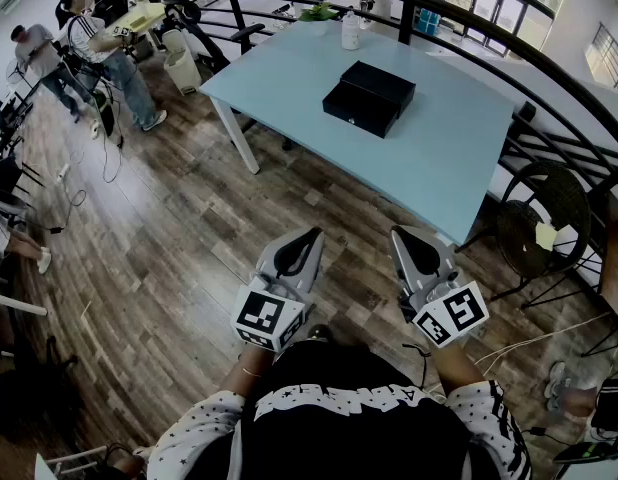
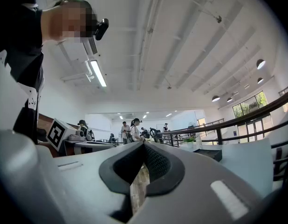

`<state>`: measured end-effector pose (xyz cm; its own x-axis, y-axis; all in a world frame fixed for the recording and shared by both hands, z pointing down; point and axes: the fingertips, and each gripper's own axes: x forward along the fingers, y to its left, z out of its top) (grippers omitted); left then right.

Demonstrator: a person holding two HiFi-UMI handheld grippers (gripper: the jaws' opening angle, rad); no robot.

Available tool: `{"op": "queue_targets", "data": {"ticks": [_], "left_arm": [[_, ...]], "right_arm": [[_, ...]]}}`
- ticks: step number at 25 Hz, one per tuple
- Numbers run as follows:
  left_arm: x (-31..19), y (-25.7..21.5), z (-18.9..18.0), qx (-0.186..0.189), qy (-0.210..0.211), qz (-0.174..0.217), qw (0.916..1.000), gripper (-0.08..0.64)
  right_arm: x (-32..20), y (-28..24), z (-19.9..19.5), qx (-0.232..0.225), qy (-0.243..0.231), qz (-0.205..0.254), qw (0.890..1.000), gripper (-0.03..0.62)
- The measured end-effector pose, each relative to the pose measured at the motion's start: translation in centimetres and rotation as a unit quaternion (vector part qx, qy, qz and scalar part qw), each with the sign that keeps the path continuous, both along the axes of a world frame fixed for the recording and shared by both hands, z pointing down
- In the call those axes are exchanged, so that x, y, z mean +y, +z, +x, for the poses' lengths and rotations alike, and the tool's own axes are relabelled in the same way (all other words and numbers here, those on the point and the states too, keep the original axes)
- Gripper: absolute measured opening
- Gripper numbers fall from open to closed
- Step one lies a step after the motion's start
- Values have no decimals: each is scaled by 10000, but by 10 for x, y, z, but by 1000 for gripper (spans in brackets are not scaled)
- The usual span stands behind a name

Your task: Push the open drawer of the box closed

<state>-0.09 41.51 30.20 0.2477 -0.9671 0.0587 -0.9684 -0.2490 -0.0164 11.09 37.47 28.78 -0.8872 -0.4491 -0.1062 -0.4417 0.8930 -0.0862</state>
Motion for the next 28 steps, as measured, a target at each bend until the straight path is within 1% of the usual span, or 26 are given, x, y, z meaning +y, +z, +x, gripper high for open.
{"op": "queue_targets", "data": {"ticks": [7,13,16,19,25,28], "left_arm": [[-5,4,-24,45,0,38,10000,0],[-7,5,-49,117,50,24,9999,0],[-10,5,-59,164,133,70,9998,0],[-16,9,-64,146,250,24,9996,0],[-22,12,-80,154,423,71,9990,0],[-24,14,-87,182,467,56,9987,0]], "right_arm": [[-6,5,-24,-27,-1,-88,10000,-3],[-11,3,-45,-95,100,-175,9998,-3],[-11,5,-55,-34,129,-202,9997,-3],[-15,6,-62,10,190,-197,9996,-3],[-20,9,-70,5,417,-262,9988,-3],[-22,8,-71,-71,544,-294,9981,-3]]}}
